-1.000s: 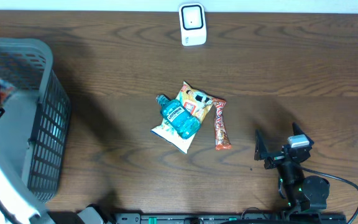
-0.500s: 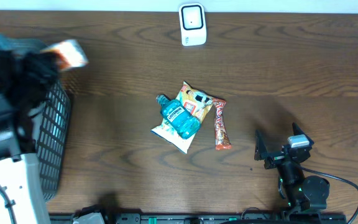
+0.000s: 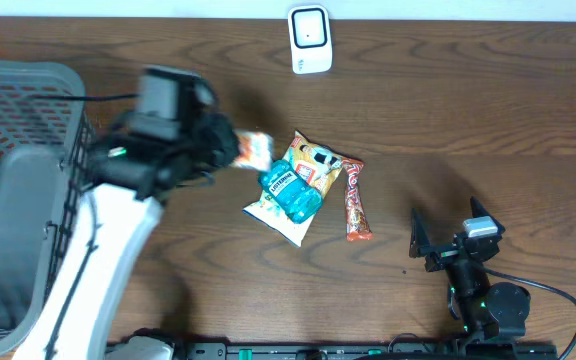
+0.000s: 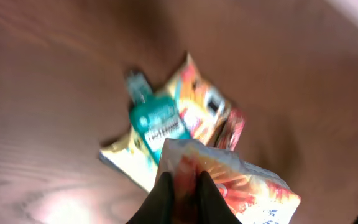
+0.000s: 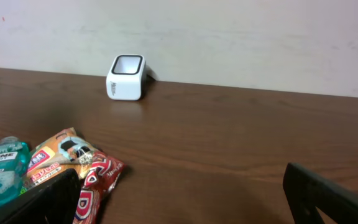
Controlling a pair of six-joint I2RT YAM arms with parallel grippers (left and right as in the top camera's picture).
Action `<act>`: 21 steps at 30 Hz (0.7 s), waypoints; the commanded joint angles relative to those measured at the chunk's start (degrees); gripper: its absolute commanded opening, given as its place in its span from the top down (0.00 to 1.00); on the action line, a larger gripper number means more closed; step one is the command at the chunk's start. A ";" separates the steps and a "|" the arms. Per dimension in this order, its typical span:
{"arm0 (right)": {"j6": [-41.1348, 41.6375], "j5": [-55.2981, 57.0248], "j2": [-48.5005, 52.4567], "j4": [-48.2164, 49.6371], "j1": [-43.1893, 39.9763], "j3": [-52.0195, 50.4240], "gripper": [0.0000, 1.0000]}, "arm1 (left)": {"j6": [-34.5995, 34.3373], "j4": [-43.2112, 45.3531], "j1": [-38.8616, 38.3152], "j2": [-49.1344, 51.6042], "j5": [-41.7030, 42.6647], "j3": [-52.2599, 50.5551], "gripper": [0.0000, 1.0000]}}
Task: Scan the item barcode
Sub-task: 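Grasp the small orange box in the basket and lift it out, then carry the orange box to the table center and release it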
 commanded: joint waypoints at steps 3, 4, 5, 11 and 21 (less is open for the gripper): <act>-0.24 0.20 -0.07 -0.24 0.46 -0.07 0.01 | 0.76 0.00 -7.52 7.93 -1.31 -1.73 0.92; -0.24 0.20 -0.07 -0.24 0.46 -0.07 0.01 | 0.81 0.68 -8.74 9.29 -0.79 -1.73 0.93; -0.24 0.20 -0.07 -0.24 0.46 -0.07 0.01 | 1.31 1.79 -9.97 10.56 0.04 -1.73 0.93; -0.24 0.20 -0.07 -0.24 0.44 -0.07 0.01 | 5.92 11.67 -17.00 16.61 0.98 -1.73 0.93; -0.24 0.20 -0.07 -0.24 0.46 -0.07 0.01 | 6.27 33.64 -22.53 29.31 3.45 -1.73 0.93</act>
